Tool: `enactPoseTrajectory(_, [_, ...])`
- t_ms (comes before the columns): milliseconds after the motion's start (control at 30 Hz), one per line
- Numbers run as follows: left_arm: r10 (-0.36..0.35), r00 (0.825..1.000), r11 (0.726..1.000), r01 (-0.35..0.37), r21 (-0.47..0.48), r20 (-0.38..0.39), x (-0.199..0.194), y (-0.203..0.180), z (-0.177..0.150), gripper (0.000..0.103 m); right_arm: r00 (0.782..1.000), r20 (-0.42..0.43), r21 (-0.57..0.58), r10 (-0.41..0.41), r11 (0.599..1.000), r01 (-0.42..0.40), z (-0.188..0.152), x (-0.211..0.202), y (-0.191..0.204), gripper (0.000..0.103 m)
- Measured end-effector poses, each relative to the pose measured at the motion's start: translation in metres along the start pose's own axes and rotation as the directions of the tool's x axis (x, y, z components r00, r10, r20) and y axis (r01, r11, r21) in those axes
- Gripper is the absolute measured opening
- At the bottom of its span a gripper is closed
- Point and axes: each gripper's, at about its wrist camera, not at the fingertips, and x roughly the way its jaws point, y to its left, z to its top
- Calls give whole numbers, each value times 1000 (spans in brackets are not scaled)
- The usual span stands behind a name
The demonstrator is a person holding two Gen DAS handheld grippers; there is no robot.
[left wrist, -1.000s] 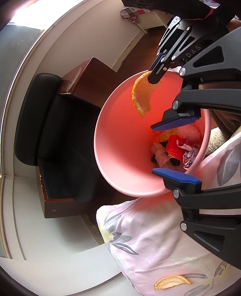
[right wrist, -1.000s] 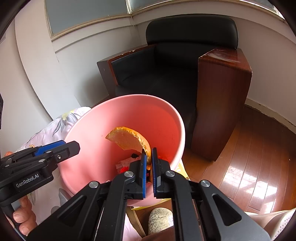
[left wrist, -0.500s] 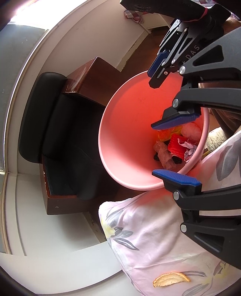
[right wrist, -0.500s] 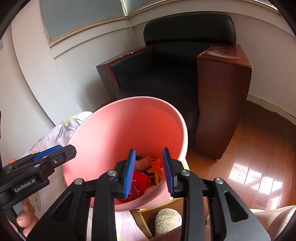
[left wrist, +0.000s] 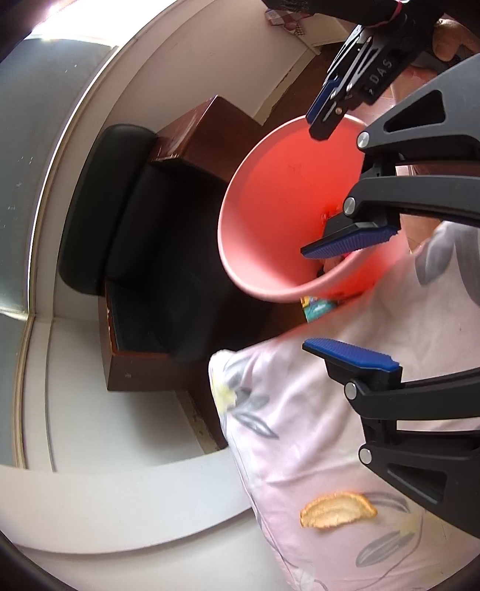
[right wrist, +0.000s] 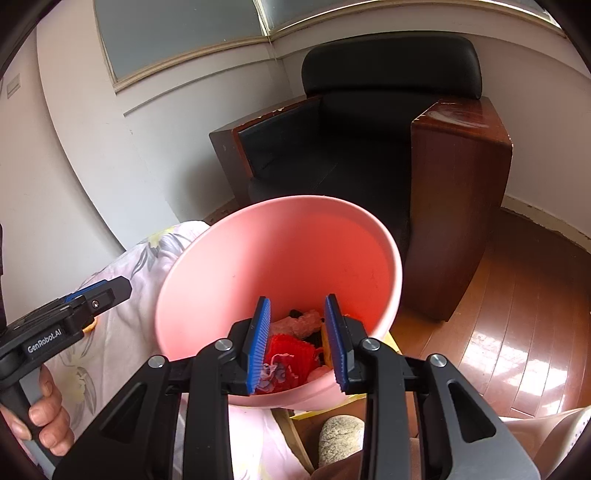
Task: Collect trash
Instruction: 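Open the right tool to drop the orange peel into the bucket, then move the left tool to the yellow dried peel and close on it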
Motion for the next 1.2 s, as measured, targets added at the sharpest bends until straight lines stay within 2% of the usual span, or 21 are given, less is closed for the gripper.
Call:
enactPoseTrajectory(267, [88, 996, 995, -87, -43, 12, -17, 52, -9, 44, 996, -17, -19, 83, 996, -83, -7, -7, 29, 31])
enactPoseTrajectory(500, [162, 987, 983, -162, -81, -3, -25, 98, -22, 44, 982, -68, -71, 178, 981, -183, -24, -5, 71, 31])
enactPoseTrajectory(733, [212, 977, 976, -211, -47, 8, -31, 135, -29, 44, 968, -128, -148, 216, 961, -234, -43, -2, 114, 31])
enactPoseTrajectory(1000, [213, 977, 975, -213, -63, -12, -25, 198, -36, 44, 959, -177, -174, 222, 952, -252, -58, 4, 138, 31])
enactPoseTrajectory(1200, [164, 985, 984, -166, -62, -47, -3, 206, -36, 44, 956, -199, -178, 216, 951, -252, -61, 9, 144, 31])
